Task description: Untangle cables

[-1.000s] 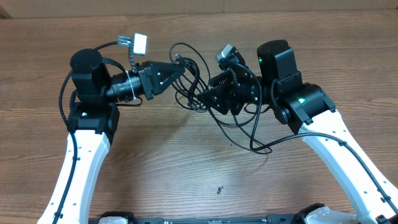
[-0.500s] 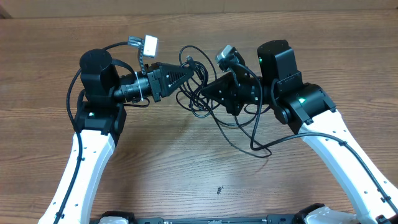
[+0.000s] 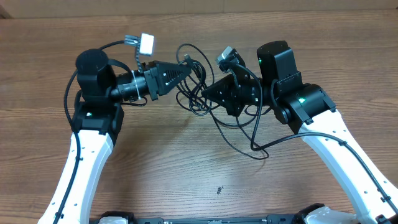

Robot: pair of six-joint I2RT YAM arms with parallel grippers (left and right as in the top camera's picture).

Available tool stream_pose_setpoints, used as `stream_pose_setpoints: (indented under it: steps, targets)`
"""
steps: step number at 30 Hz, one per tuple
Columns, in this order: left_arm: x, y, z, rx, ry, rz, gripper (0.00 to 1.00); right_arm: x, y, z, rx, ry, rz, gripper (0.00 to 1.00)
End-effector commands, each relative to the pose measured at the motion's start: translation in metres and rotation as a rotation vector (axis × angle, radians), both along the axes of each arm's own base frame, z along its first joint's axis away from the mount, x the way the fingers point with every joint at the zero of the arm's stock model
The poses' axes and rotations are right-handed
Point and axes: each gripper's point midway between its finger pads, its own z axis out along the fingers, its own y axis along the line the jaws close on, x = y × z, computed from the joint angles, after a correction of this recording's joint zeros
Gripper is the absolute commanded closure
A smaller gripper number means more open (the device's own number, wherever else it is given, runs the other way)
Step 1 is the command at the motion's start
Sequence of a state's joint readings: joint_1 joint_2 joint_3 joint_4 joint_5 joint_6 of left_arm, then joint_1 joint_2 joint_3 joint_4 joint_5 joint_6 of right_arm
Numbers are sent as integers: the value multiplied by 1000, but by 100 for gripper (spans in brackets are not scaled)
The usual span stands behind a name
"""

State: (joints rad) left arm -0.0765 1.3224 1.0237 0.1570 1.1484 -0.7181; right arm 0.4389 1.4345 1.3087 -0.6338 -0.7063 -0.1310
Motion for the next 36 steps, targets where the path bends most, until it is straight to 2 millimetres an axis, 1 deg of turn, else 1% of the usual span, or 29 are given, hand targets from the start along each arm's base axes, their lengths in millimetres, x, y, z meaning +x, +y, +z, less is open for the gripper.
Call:
stream_pose_setpoints:
  steps: [1,10,11,12,13,14,15,17,19,23,26,27,29,33,36]
  targets:
    - [7,14,20,-13,-32,59,96,-2,-1,-2,-8,8,5,96]
    - [7,14,20,-18,-18,60,96,-2,-1,-2,-7,6,5,96]
    - [6,13,20,-19,-15,56,96,-2,-1,-1,-6,4,5,94]
    - [4,12,20,-20,-14,46,96,-2,-1,-1,-5,2,5,84]
    - [3,11,20,-21,-15,37,96,-1,-1,0,-3,-1,5,77]
    - [1,8,20,-21,-14,24,96,-1,0,1,0,-7,5,74]
    - [-1,6,20,-21,-15,16,96,0,0,1,2,-11,5,73]
    - [-3,1,20,-21,-15,5,96,2,1,3,7,-23,5,76]
    - [-3,0,20,-21,-15,1,96,2,1,4,10,-28,5,77]
    - [-4,-1,20,-22,-13,-3,96,3,1,5,11,-31,5,73]
    - [-5,-1,20,-22,-13,-7,96,3,1,5,13,-35,5,74]
    - [-5,-1,20,-25,-6,-9,96,3,1,6,14,-38,5,80]
    - [-5,-1,20,-30,8,-9,96,4,2,7,16,-43,5,87]
    - [-8,-2,20,-31,8,-23,96,5,2,7,18,-46,5,96]
    - [-8,-3,20,-31,9,-26,96,5,2,8,18,-46,5,96]
